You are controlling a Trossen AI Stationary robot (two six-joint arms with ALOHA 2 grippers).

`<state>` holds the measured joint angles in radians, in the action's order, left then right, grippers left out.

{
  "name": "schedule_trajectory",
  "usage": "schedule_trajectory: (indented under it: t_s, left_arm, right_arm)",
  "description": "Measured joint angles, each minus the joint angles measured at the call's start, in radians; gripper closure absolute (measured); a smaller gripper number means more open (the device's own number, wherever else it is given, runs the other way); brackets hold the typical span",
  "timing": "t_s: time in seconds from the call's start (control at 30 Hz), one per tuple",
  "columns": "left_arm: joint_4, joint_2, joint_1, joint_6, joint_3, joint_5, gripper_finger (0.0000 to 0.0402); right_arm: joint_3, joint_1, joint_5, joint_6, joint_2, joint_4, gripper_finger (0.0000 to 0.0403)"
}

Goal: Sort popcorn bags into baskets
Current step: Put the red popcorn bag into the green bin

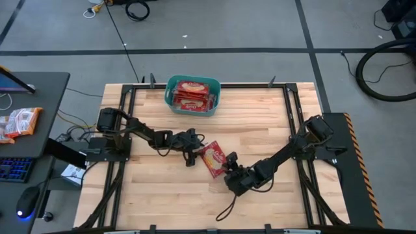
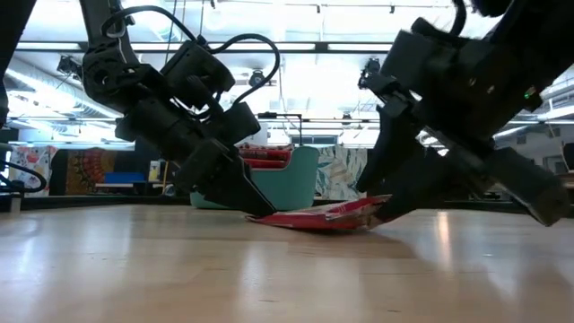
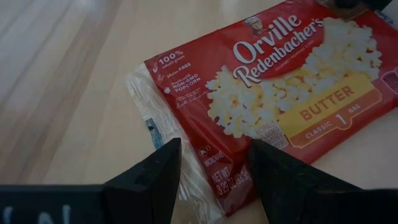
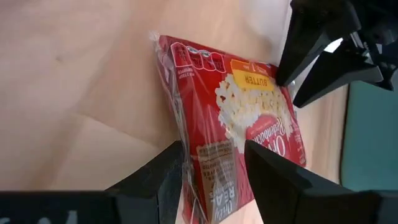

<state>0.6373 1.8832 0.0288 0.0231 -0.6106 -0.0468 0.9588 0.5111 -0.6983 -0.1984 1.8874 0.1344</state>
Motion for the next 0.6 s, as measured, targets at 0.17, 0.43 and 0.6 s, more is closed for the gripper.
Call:
schedule_trajectory:
  t_s: [0.17,0.43,0.6]
  left_arm:
    - [0.001,0.000,0.000,0.000,0.000,-0.002,0.0208]
    - [0.009,0.002,0.000,0.000,0.000,0.005,0.0208]
    - [0.011,0.001,0.000,0.000,0.000,0.005,0.0208]
  right_arm:
    - [0.000,-0.021,-0.010,-0.039,0.000,-0.037,0.0227]
    - [0.002,-0.025,0.039,-0.041,0.045,-0.042,0.0241]
    - [0.002,-0.032,-0.018,-0.057,0.055,-0.083,0.0263]
